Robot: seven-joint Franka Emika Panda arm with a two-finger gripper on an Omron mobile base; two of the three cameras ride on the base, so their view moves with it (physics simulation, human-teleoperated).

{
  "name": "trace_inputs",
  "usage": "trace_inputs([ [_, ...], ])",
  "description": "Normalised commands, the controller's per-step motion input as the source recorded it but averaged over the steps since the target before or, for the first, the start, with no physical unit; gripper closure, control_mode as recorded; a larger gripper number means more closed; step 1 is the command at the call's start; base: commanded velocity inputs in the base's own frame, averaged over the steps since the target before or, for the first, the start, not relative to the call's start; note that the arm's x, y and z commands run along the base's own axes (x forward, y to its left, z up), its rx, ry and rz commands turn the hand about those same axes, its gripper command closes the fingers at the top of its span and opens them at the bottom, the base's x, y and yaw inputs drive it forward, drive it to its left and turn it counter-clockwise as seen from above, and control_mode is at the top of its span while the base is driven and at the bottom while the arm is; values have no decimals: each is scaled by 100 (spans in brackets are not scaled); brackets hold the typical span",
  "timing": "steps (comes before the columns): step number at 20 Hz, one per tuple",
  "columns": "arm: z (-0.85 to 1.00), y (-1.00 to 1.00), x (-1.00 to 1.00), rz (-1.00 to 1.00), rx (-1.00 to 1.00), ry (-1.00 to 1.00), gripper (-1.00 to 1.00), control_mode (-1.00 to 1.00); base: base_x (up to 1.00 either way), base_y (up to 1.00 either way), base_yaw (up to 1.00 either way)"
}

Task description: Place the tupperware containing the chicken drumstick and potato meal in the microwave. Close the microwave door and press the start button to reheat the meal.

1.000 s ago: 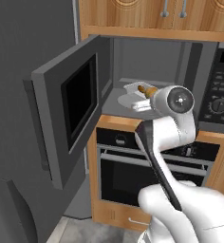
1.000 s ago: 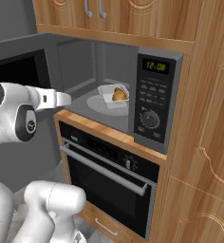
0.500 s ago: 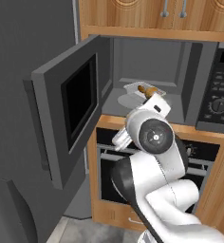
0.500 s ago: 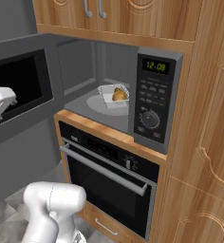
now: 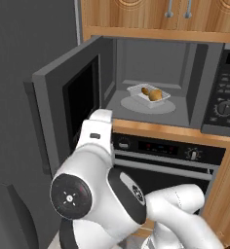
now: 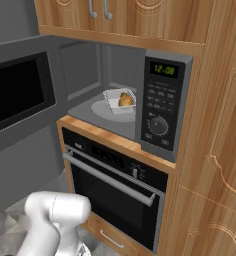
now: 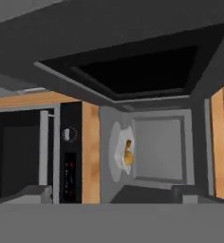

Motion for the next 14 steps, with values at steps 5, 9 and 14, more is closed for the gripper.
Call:
trace_inputs([
  [5,-18,100,-19,6,-43,1,-100,-100,0,0,0],
  [9,-22,90,2,10,-27,-8,-100,-100,0,0,0],
  [14,-19,55,21,8,-10,-10,-100,-100,0,0,0],
])
